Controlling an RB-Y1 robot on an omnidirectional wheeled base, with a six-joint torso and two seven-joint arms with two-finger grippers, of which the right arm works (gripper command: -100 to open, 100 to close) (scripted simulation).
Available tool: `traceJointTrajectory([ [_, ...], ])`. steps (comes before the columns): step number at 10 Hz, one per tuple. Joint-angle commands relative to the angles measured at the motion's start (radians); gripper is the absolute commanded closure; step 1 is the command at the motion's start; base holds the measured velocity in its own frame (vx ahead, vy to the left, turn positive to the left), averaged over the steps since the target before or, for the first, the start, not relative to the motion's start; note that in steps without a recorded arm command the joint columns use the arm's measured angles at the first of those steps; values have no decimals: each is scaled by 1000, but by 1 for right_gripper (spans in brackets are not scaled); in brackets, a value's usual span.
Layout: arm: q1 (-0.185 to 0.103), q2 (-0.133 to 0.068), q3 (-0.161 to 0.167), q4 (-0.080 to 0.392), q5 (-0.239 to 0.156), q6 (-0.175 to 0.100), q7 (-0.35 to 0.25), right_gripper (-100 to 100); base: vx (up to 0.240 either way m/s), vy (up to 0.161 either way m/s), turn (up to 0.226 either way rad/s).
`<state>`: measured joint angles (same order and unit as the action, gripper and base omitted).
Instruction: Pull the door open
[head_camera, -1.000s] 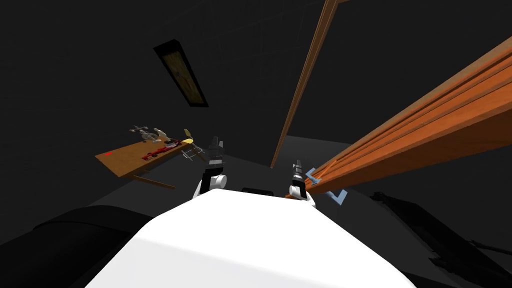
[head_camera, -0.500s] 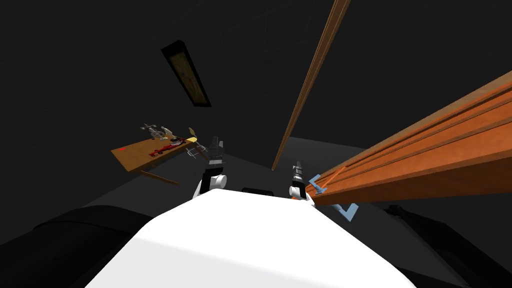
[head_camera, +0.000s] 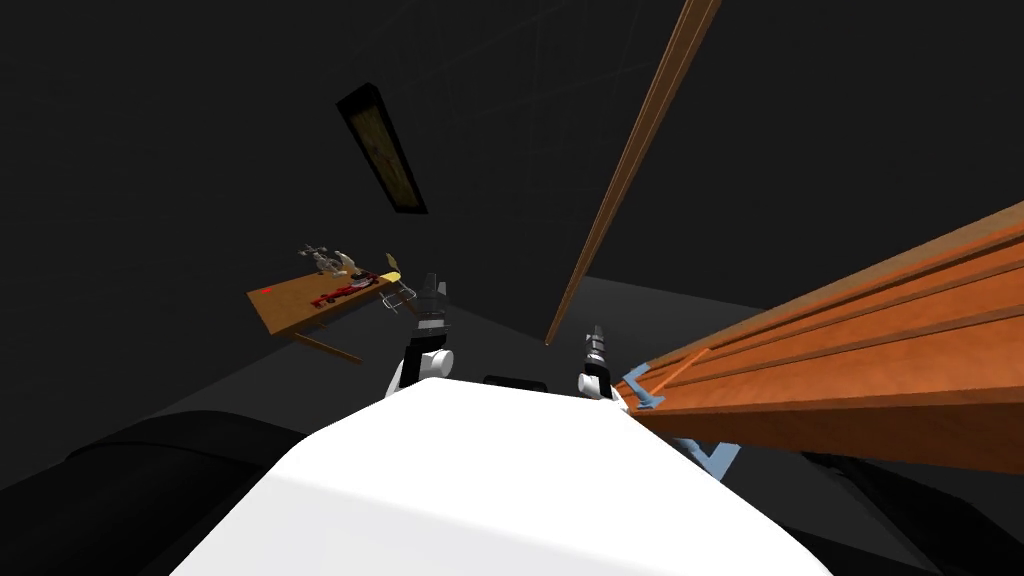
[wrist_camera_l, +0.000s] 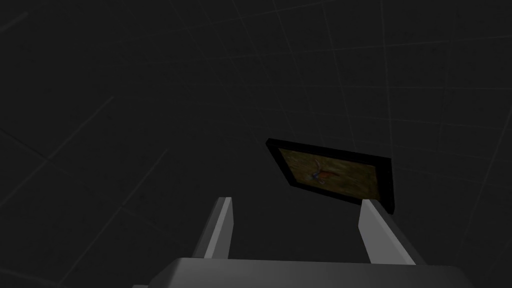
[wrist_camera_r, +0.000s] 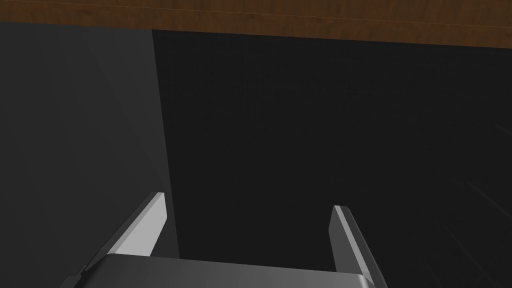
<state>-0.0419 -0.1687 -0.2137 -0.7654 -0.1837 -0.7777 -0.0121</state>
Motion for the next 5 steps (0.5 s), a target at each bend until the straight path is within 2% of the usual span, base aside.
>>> traceJointTrajectory([
  [1,-14,1,-5,31,-6,-5,2,-100,73,-64,117],
  [5,-43,-3,-15,110,-19,-23,0,-100,70,-62,95],
])
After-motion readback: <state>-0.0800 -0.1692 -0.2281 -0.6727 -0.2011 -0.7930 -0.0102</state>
